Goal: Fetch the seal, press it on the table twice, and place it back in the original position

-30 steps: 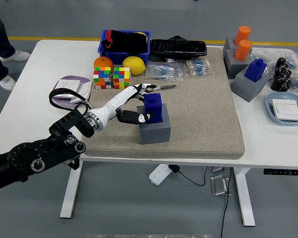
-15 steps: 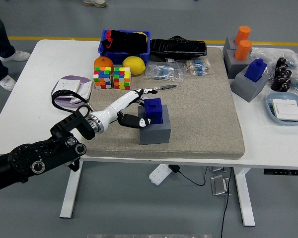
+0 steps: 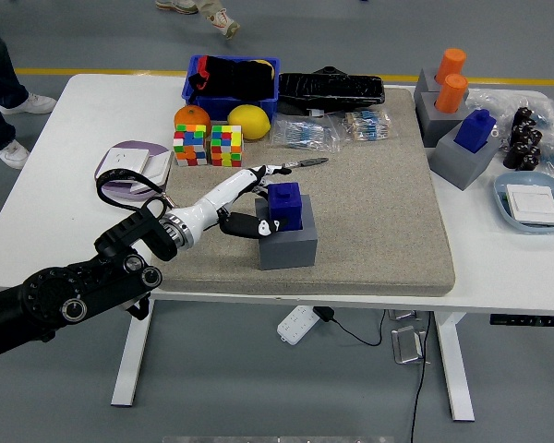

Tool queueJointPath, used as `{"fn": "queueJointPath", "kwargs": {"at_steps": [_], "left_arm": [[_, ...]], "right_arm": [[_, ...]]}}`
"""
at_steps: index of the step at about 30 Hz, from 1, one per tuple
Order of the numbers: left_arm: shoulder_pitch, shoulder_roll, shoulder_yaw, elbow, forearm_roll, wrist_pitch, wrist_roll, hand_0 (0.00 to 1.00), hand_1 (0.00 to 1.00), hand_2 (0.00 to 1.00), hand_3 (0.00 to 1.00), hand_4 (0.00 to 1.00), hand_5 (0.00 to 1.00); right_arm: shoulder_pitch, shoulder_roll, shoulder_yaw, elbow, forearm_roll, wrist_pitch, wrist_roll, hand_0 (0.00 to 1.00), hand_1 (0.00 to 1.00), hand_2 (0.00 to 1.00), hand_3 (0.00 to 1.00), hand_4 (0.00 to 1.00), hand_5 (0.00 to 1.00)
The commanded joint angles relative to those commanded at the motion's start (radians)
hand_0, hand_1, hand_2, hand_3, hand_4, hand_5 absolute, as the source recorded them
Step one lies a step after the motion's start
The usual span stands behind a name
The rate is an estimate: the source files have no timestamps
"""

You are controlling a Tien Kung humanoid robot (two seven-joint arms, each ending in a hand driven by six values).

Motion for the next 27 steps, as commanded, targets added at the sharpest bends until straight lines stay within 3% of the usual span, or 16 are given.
{"fn": "queueJointPath", "kwargs": {"at_steps": [4, 5, 10, 11, 16, 17, 22, 23, 27], "left_arm": [[0.002, -0.001, 0.001, 0.011, -0.008, 0.001, -0.007, 0.948, 0.911, 0.817, 0.932, 0.79, 0.002], [0.002, -0.002, 0.002, 0.014, -0.011, 0.003, -0.01, 0.984, 0.978, 0.904, 0.951, 0.811, 0.002], [0.002, -0.001, 0.002, 0.02, -0.019, -0.001, -0.014, 0.984, 0.978, 0.904, 0.951, 0.811, 0.002], [0.002, -0.001, 0.001, 0.02, -0.021, -0.003, -0.015, 0.998, 0.998, 0.99, 0.992, 0.981, 0.01], [0.002, 0.0, -0.005, 0.021, -0.033, -0.029, -0.015, 0.998, 0.998, 0.99, 0.992, 0.981, 0.01], [0.002, 0.0, -0.006, 0.022, -0.035, -0.035, -0.014, 0.998, 0.998, 0.998, 0.998, 0.998, 0.22], [0.004, 0.001, -0.008, 0.021, -0.042, -0.046, -0.015, 0.998, 0.998, 0.998, 0.998, 0.998, 0.22], [0.004, 0.001, -0.008, 0.019, -0.043, -0.045, -0.016, 0.998, 0.998, 0.998, 0.998, 0.998, 0.28], [0.005, 0.003, -0.01, 0.015, -0.053, -0.042, -0.024, 0.998, 0.998, 0.998, 0.998, 0.998, 0.28]], "right_arm": [[0.0, 0.001, -0.001, -0.001, -0.001, 0.0, 0.0, 0.786, 0.699, 0.678, 0.639, 0.771, 0.537], [0.0, 0.001, 0.0, 0.0, -0.001, 0.0, 0.0, 0.786, 0.699, 0.678, 0.639, 0.771, 0.537], [0.0, 0.001, 0.001, 0.0, -0.001, 0.0, 0.0, 0.786, 0.699, 0.678, 0.639, 0.771, 0.537], [0.0, 0.001, 0.002, 0.0, -0.001, 0.0, 0.0, 0.786, 0.699, 0.678, 0.64, 0.772, 0.537], [0.0, 0.0, 0.001, 0.0, -0.001, 0.0, 0.001, 0.786, 0.699, 0.678, 0.64, 0.772, 0.537], [0.0, 0.001, 0.001, 0.0, -0.001, 0.0, 0.001, 0.786, 0.699, 0.68, 0.64, 0.772, 0.537], [-0.001, 0.002, 0.001, 0.0, -0.002, 0.0, 0.0, 0.786, 0.699, 0.68, 0.64, 0.772, 0.537], [-0.001, 0.002, 0.002, 0.0, -0.002, 0.0, 0.0, 0.786, 0.698, 0.677, 0.639, 0.773, 0.537], [-0.002, 0.002, 0.002, 0.0, -0.003, 0.0, 0.0, 0.786, 0.698, 0.677, 0.639, 0.773, 0.537]]}}
